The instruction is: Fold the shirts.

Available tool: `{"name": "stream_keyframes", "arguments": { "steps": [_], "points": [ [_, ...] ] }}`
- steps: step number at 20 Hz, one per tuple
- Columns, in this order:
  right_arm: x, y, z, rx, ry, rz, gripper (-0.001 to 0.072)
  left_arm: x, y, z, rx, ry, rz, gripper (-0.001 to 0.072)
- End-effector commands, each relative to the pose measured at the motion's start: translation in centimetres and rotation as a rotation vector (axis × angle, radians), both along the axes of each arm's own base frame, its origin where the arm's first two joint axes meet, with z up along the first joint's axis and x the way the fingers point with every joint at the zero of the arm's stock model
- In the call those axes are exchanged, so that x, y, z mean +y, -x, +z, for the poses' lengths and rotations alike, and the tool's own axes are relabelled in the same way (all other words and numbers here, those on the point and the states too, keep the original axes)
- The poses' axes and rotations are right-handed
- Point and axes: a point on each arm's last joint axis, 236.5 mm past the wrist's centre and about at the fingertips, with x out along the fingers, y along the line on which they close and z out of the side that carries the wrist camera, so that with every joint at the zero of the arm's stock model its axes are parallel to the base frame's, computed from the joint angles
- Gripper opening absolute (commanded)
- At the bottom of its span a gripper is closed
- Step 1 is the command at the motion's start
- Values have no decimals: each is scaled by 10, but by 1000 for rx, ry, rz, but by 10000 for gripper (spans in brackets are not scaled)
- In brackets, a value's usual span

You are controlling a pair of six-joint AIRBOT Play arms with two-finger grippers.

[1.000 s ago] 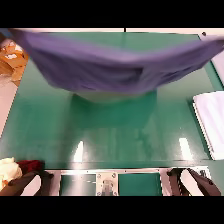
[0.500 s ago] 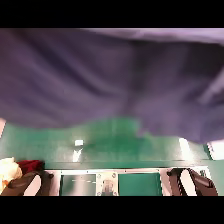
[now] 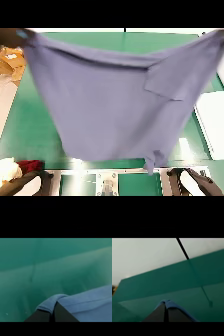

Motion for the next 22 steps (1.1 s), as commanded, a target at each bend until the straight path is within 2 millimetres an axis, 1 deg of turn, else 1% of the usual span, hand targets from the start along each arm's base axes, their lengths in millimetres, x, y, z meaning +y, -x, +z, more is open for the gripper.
{"name": "stream_keyframes", "arguments": {
  "steps": [1, 3, 5, 7, 8, 9, 11, 12, 16, 18, 19, 20, 22],
  "points": [
    [-1, -62, -125, 192, -15, -4, 23, -15, -64, -130, 191, 43, 21, 22],
    [-10, -91, -180, 282, -39, -40, 23, -17, -89, -177, 246, 50, 60, 22],
    [-16, -114, -226, 359, -73, -53, 23, -16, -108, -215, 278, 56, 101, 22],
    [-20, -135, -259, 411, -102, -55, 23, -15, -121, -240, 295, 73, 139, 22],
    [-22, -147, -270, 422, -113, -56, 23, -12, -126, -248, 294, 75, 160, 22],
    [-23, -157, -277, 426, -125, -57, 23, -9, -131, -251, 286, 81, 179, 22],
    [-27, -179, -279, 410, -138, -58, 23, 0, -143, -245, 240, 86, 229, 22],
    [-28, -189, -276, 395, -144, -57, 23, 4, -149, -239, 217, 96, 254, 22],
    [-35, -223, -249, 310, -144, -57, 23, 15, -172, -202, 105, 107, 301, 22],
    [-38, -233, -241, 285, -147, -59, 23, 17, -180, -182, 55, 112, 311, 22],
    [-39, -237, -239, 278, -146, -59, 24, 17, -183, -176, 42, 112, 309, 22],
    [-39, -239, -238, 272, -144, -59, 23, 18, -184, -173, 34, 112, 310, 22],
    [-43, -242, -235, 259, -141, -71, 24, 19, -184, -174, 32, 89, 305, 22]
  ]
}}
